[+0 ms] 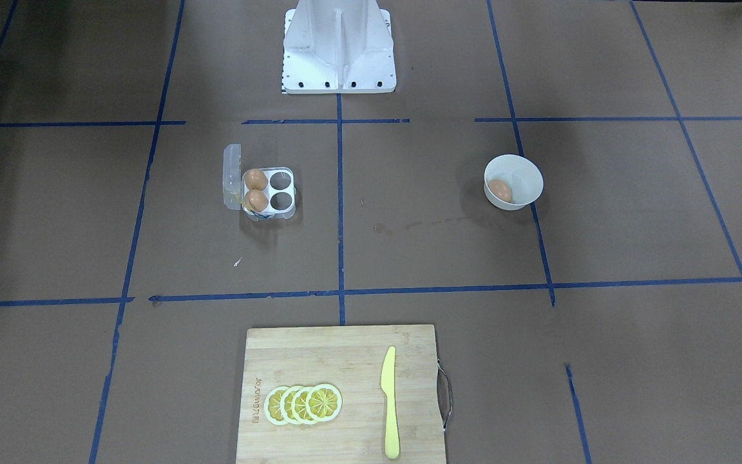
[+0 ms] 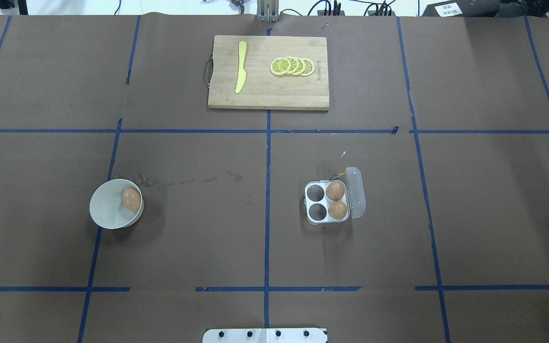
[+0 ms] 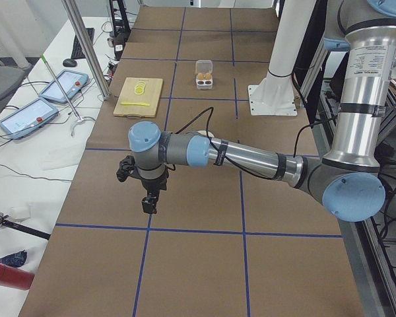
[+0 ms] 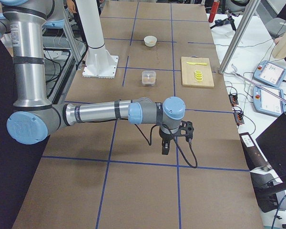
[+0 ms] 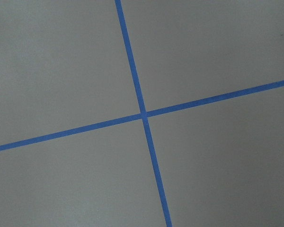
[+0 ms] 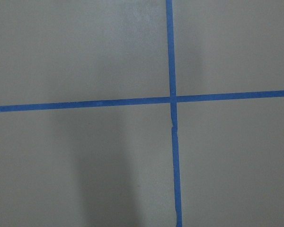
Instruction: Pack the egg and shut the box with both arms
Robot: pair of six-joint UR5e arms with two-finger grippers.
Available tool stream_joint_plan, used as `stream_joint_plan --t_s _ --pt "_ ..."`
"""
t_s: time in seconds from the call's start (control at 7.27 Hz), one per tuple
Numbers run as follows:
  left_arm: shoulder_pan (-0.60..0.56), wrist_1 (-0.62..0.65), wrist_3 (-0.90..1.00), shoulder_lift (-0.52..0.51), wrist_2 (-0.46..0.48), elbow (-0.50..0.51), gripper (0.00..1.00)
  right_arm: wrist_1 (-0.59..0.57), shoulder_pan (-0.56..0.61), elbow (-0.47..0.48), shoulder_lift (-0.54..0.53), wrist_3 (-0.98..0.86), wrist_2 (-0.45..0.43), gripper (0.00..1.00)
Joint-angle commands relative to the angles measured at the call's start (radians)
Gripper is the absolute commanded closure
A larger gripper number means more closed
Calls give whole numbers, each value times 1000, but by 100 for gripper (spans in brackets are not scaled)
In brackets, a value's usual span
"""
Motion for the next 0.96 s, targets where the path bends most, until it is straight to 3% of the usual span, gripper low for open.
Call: stream_joint_plan --t_s 0.0,0.69,0.83 --pt "-4 5 -5 -5 -3 -29 0 1 -2 0 0 1 0 0" --pt "2 -38 -6 -6 -15 -53 0 27 -43 -6 0 -6 55 0" --pt "23 -96 -36 -8 -88 -65 0 88 -57 -6 -4 -2 57 0"
